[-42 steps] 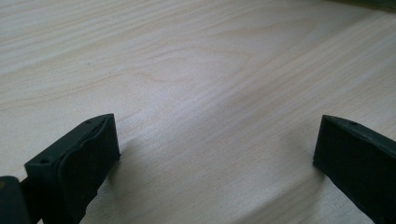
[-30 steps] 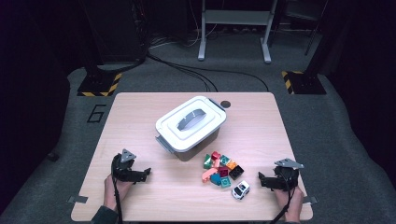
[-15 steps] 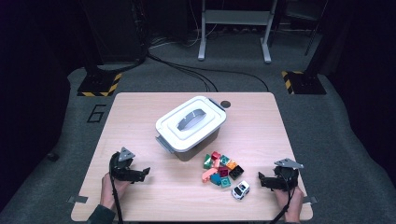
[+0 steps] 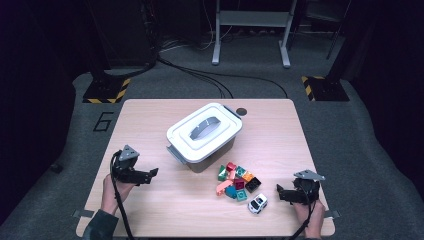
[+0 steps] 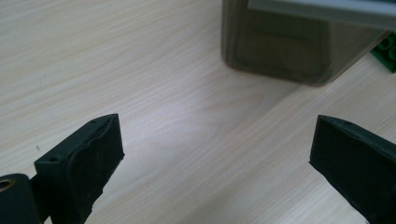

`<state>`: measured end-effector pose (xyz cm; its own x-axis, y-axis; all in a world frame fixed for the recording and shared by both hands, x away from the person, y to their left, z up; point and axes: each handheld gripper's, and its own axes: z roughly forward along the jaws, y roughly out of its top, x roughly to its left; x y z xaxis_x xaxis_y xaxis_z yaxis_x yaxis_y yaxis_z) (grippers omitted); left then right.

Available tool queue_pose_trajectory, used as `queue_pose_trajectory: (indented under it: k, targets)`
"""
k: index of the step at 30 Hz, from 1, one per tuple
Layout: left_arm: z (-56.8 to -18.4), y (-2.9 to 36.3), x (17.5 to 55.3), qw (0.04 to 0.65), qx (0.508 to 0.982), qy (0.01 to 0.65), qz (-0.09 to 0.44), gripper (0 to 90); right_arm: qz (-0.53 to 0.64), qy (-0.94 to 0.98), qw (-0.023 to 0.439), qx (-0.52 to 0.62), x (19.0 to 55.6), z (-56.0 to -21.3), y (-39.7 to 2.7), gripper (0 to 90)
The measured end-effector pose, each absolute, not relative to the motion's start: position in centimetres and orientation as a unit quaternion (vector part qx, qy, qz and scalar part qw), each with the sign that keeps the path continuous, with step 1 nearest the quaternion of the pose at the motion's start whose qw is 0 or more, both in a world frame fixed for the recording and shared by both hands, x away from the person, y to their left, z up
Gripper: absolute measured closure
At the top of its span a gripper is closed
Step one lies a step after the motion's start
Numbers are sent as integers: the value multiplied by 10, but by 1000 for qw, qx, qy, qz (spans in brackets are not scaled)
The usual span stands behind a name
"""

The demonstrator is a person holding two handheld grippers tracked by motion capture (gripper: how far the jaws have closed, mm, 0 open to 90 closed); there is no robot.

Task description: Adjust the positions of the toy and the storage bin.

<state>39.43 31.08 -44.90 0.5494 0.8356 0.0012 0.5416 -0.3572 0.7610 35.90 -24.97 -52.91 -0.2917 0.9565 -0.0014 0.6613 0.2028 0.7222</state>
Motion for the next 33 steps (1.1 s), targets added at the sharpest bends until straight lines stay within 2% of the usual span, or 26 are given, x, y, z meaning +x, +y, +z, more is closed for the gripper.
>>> queue_pose_trajectory:
  k: [16, 33]
  targets:
    - [-392, 295, 414, 380, 812, 395, 201, 35, 315, 739, 234, 547, 359, -529, -250, 20]
    - [-366, 249, 446, 384, 830, 358, 188, 8, 315, 738, 234, 549, 358, -529, -249, 25]
